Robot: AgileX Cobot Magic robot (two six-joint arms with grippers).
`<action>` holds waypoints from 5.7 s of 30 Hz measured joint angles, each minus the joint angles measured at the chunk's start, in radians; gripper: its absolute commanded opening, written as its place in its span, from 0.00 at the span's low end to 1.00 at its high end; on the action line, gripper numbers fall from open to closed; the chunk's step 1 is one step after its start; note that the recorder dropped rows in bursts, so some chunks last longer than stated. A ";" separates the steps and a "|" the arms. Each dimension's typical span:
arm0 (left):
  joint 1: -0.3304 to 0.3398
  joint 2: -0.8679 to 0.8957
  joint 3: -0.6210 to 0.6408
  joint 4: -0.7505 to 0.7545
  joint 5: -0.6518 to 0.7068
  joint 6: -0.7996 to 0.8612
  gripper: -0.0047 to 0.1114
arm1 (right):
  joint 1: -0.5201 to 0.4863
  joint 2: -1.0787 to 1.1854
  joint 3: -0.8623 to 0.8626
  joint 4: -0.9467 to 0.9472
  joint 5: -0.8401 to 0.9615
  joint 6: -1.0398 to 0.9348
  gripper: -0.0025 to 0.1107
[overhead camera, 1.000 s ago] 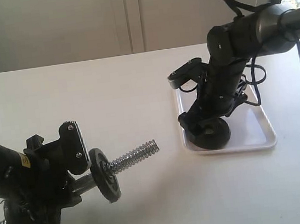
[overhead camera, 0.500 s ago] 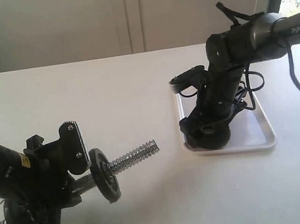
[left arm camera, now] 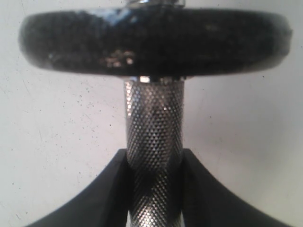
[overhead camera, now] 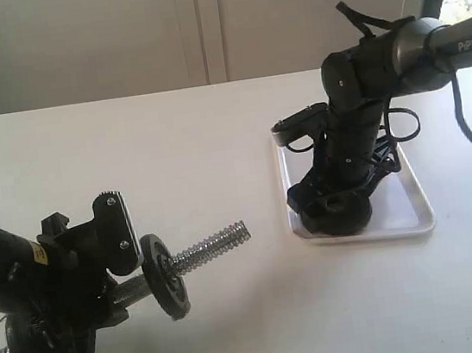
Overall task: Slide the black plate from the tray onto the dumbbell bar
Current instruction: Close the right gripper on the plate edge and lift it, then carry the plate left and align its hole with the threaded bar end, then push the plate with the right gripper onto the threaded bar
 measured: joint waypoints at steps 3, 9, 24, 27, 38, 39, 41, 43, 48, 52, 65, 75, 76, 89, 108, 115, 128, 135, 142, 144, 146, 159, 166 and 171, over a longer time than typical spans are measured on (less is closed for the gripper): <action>0.000 0.000 0.000 0.000 0.000 0.000 0.04 | 0.000 -0.043 0.002 0.002 0.022 0.006 0.03; 0.000 0.000 0.000 0.000 0.000 0.000 0.04 | -0.002 -0.192 0.003 0.080 0.030 -0.007 0.02; 0.000 0.000 0.000 0.000 0.000 0.000 0.04 | -0.002 -0.274 0.001 0.649 0.271 -0.486 0.02; 0.000 0.000 0.000 0.000 0.000 0.000 0.04 | -0.002 -0.274 0.001 0.681 0.283 -0.534 0.02; 0.000 0.000 0.000 0.000 0.000 0.000 0.04 | -0.049 -0.276 0.001 1.031 0.387 -0.784 0.02; 0.000 0.000 0.000 0.000 0.000 0.000 0.04 | -0.055 -0.274 0.001 1.033 0.383 -0.788 0.02; 0.000 0.000 0.000 0.000 0.000 0.000 0.04 | -0.063 -0.264 0.001 1.037 0.383 -0.790 0.02; 0.000 0.000 0.000 0.000 0.000 0.000 0.04 | -0.064 -0.248 0.001 1.054 0.379 -0.790 0.02; 0.000 0.000 0.000 0.000 0.000 0.000 0.04 | -0.064 -0.228 0.001 1.114 0.381 -0.766 0.02; 0.000 0.000 0.000 0.000 0.000 0.000 0.04 | -0.064 -0.228 0.001 1.125 0.381 -0.764 0.02; 0.000 0.000 0.000 0.000 0.000 0.000 0.04 | -0.131 -0.174 0.062 1.069 0.377 -0.778 0.02; 0.000 0.000 0.000 0.000 0.000 0.000 0.04 | -0.186 -0.242 0.335 1.340 0.353 -0.915 0.02; 0.000 0.000 0.000 0.000 0.000 0.000 0.04 | -0.186 -0.242 0.364 1.374 0.353 -0.938 0.02; 0.000 0.000 0.000 0.000 0.000 0.000 0.04 | -0.201 -0.228 0.480 1.461 0.348 -0.995 0.02; 0.000 0.000 0.000 0.000 0.000 0.000 0.04 | -0.201 -0.124 0.482 1.547 0.330 -0.987 0.02; 0.000 0.000 0.000 0.008 0.010 0.000 0.04 | -0.160 -0.124 0.482 1.557 0.318 -0.981 0.02; 0.000 0.000 0.000 0.017 0.018 0.000 0.04 | -0.152 -0.124 0.482 1.564 0.302 -0.945 0.02; 0.000 0.000 0.000 0.019 0.018 -0.030 0.04 | -0.150 -0.124 0.482 1.582 0.298 -0.924 0.02; 0.000 0.000 0.000 0.017 0.012 -0.042 0.04 | -0.144 -0.154 0.484 1.597 0.301 -0.920 0.02; 0.000 0.000 0.000 0.013 0.012 -0.044 0.04 | -0.142 -0.168 0.484 1.597 0.309 -0.920 0.02; 0.000 0.000 0.000 0.013 0.008 -0.045 0.04 | -0.142 -0.172 0.484 1.597 0.319 -0.920 0.02; 0.000 0.000 0.000 0.013 0.006 -0.045 0.04 | -0.129 -0.172 0.484 1.603 0.311 -0.969 0.02; 0.000 0.000 0.000 0.017 0.010 -0.047 0.04 | -0.121 -0.172 0.484 1.608 0.300 -0.984 0.02; 0.000 0.000 0.000 0.017 0.010 -0.050 0.04 | -0.121 -0.172 0.484 1.606 0.300 -1.021 0.02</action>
